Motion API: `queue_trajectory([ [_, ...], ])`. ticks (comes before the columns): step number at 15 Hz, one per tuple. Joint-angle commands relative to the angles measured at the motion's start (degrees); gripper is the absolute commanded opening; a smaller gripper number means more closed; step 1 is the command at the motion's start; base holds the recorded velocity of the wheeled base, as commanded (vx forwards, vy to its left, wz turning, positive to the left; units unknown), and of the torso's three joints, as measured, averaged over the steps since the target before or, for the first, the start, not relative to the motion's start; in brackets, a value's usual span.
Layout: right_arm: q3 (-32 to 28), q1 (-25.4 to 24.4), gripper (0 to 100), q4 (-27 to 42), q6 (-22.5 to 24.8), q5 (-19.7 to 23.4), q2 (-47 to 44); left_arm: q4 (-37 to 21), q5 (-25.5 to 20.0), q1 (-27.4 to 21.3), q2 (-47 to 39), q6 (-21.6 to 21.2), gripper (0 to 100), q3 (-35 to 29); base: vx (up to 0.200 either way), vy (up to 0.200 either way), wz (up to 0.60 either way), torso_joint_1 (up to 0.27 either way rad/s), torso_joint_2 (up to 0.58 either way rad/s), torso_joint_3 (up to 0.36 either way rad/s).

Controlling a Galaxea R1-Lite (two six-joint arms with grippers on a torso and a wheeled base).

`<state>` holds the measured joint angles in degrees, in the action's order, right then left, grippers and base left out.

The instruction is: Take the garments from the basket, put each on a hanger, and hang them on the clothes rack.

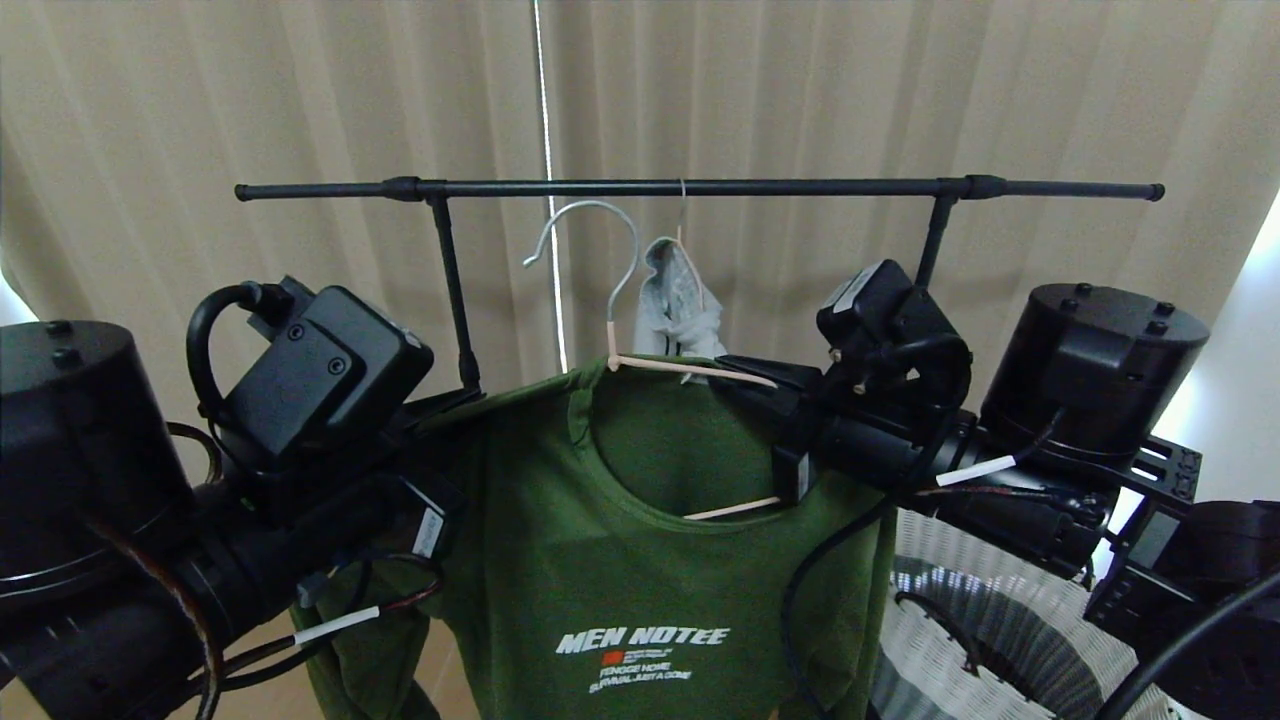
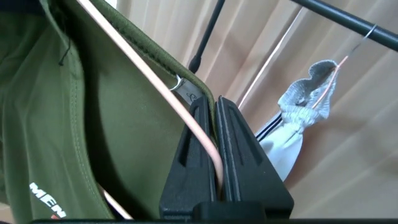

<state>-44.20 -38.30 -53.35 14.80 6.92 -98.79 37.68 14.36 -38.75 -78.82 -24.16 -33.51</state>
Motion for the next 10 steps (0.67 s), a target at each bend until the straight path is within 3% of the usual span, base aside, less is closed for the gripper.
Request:
queue_trajectory([
  [1,0.17,0.07,0,-0.09,-0.03,-0.07,1.06,-0.06,0.14,0.08,0.16,0.08,0,-0.15,0.000,0.000,0.00,0.000,0.00,0.000],
  [2,0.52,0.16,0,-0.09,-0.03,-0.16,1.41,-0.06,0.14,0.08,0.16,0.17,100,-0.06,0.000,0.000,0.00,0.000,0.00,0.000],
  [7,2.89,5.43,0,0.17,-0.03,-1.74,6.07,-0.15,-0.30,0.70,5.35,1.22,100,4.95,0.000,0.000,0.00,0.000,0.00,0.000],
  [10,4.48,8.68,0,-0.18,-0.12,-1.74,8.70,-0.15,-0.47,4.48,7.55,1.22,100,7.94,0.000,0.000,0.00,0.000,0.00,0.000],
])
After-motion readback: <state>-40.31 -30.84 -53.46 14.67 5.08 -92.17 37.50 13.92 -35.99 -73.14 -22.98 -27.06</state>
